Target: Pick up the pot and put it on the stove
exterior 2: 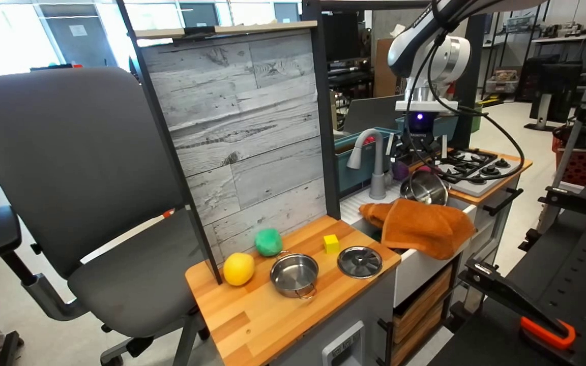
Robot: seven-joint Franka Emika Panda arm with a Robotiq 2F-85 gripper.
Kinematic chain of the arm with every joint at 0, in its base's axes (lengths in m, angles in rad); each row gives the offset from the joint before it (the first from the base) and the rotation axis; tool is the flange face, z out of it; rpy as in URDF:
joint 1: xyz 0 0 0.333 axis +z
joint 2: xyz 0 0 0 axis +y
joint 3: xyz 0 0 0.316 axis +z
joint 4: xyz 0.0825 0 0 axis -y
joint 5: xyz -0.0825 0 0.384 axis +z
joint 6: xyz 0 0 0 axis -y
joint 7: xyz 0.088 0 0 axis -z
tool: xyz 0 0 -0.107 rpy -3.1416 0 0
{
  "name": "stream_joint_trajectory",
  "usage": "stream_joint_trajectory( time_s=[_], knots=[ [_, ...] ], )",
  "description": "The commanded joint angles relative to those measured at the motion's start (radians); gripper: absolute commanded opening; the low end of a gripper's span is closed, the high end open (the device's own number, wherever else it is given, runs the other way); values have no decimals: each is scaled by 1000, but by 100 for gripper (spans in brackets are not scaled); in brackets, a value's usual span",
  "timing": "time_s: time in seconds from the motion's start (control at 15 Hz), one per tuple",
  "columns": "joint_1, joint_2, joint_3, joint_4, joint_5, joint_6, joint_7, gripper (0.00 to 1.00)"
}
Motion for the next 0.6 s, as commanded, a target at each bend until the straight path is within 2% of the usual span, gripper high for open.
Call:
stream_joint_trajectory(
  time_s=[0.0, 0.13, 0.53],
  knots=[
    [-34, 102, 2, 213, 37, 73, 95, 100],
    [-39, 121, 4, 244, 2, 154, 168, 100],
    [-13, 199, -50, 293, -88, 190, 432, 100]
  ],
)
